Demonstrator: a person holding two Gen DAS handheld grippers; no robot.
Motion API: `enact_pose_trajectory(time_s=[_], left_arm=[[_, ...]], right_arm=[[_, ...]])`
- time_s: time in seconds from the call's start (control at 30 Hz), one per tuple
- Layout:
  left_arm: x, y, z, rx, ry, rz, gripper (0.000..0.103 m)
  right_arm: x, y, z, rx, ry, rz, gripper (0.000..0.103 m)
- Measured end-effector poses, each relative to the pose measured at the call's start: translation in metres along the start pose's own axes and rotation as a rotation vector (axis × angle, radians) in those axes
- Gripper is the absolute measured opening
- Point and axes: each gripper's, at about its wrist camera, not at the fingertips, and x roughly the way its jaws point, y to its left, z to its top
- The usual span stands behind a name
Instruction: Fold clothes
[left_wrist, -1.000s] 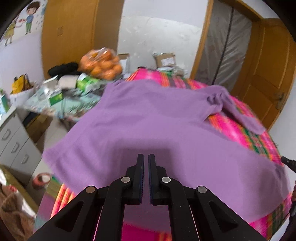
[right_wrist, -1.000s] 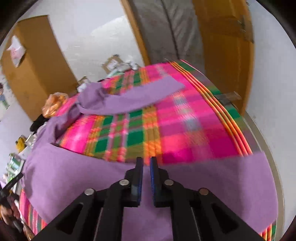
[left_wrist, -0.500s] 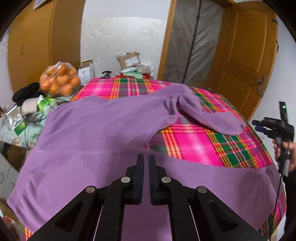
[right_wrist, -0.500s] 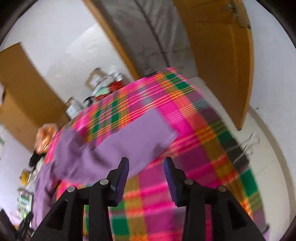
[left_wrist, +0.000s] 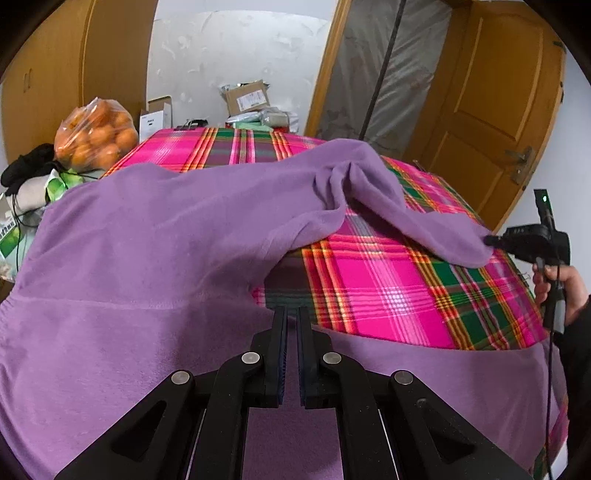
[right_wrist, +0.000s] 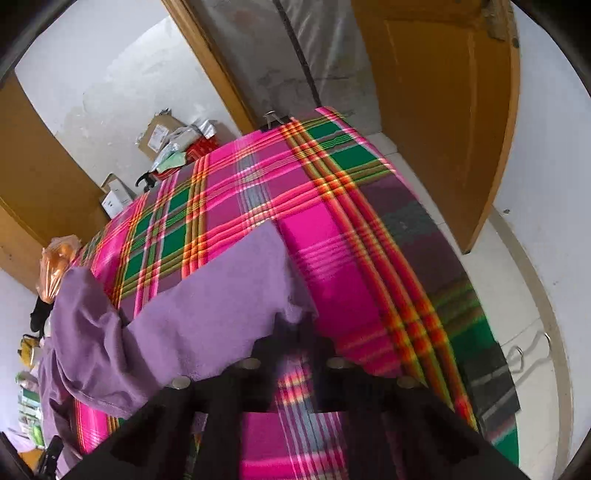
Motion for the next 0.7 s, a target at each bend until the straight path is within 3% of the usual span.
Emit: enact_pose_trajectory(time_s=[0.13,0.3,0.47,0.7], left_arm=[[-0.002,0.001,-0.001,0.004,-0.02,-0.014,0.005],[-0.003,0.002,-0.001,0.006,-0.031,-0.021,0.005],[-0.002,0.004,-0.001,0.003,-0.032,-0.018,0.005],[0.0,0.011,0.0,-0.018,-0.032,-0.001,0.005]], right_arm=[[-0.018,-0.009,0.012,-0.003,-0.085,-0.001,0.006],[-0.051,-0.057,0.035,0.088,-0.19,-0.086,0.006],[-0.055,-0.089,0.039,0.138,-0.203,-0.118,0.006],[-0.042,-0.091,0.052,0.099,-0.201,-0.125,0.008]])
